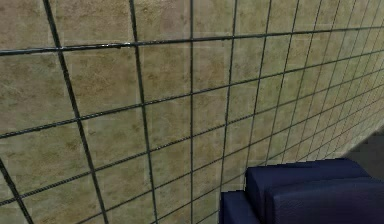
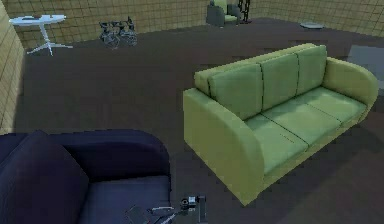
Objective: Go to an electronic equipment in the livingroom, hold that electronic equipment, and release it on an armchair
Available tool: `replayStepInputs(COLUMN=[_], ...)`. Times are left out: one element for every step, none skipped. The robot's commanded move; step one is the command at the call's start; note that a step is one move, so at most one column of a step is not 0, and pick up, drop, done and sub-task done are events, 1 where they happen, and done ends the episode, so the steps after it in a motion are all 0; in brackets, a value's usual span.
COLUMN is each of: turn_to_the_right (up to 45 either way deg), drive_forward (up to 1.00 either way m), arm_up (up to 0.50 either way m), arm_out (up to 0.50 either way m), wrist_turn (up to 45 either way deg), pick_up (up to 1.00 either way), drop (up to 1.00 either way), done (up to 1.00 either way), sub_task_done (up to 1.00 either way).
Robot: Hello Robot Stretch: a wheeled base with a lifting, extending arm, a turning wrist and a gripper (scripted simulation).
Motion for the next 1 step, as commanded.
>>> replayStepInputs(turn_to_the_right=[0.0], drive_forward=[0.00], arm_up=[0.10], arm_out=[0.00], wrist_turn=[0.0], pick_up=[0.00], drop=[0.00], done=[0.00], sub_task_done=[0.00])
